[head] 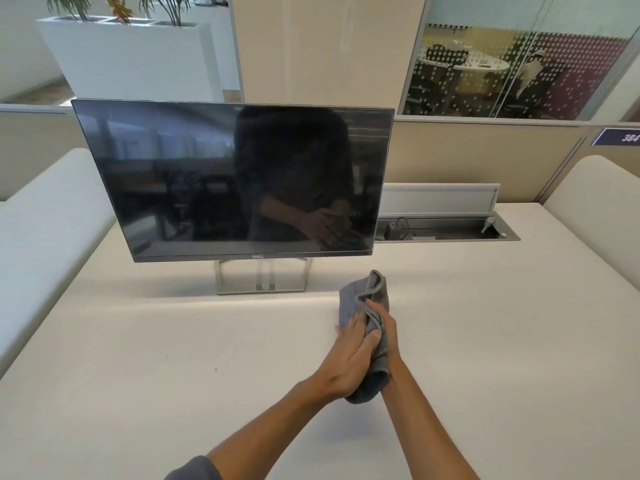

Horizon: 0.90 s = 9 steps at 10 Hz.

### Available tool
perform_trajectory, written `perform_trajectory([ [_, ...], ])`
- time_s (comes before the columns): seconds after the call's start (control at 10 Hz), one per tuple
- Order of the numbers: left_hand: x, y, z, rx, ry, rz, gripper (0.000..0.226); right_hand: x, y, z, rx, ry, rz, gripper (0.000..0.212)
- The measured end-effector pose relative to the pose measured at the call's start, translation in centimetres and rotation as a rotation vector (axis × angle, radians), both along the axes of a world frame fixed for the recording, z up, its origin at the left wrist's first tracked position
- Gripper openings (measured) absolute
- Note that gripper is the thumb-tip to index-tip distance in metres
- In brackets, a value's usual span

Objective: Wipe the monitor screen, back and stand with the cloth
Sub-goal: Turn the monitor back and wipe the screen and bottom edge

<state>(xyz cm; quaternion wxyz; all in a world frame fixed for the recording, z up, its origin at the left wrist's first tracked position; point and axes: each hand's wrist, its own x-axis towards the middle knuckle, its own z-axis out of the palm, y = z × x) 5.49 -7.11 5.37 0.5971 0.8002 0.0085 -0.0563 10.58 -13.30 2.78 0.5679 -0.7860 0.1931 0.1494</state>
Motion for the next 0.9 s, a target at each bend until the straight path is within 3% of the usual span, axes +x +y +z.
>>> perform_trajectory([
  [0.1, -0.6, 0.2, 0.5, -0.002, -0.012, -0.013, 0.043, 1.9, -0.6, 1.2, 0.743, 0.106, -0.044, 0.034],
  [0.2, -1.4, 2.9, 0.8, 0.011, -0.116, 0.056, 0.033, 5.1, -1.4, 2.1, 0.562, 0.000, -0.163, 0.035],
  [0.5, -4.0, 18.4, -3.8, 0.247, -0.112, 0.579, 0.019, 3.0, 4.5, 3.5, -0.042, -0.487, -0.020, 0.030],
  [0.6, -5.3, 24.2, -4.3, 0.345, -0.079, 0.725, 0.024, 1.8, 8.5, 3.9, -0.300, -0.679, 0.036, 0.039],
  [0.8, -6.4, 30.3, -2.2, 0.473, 0.031, 1.146, 0.054, 1.0, 17.4, 4.3, -0.482, -1.006, 0.353, 0.041],
  [0.9, -6.0, 32.1, -1.3, 0.412, 0.000, 1.159, 0.063, 0.2, 21.5, 4.0, -0.625, -1.149, 0.408, 0.049],
])
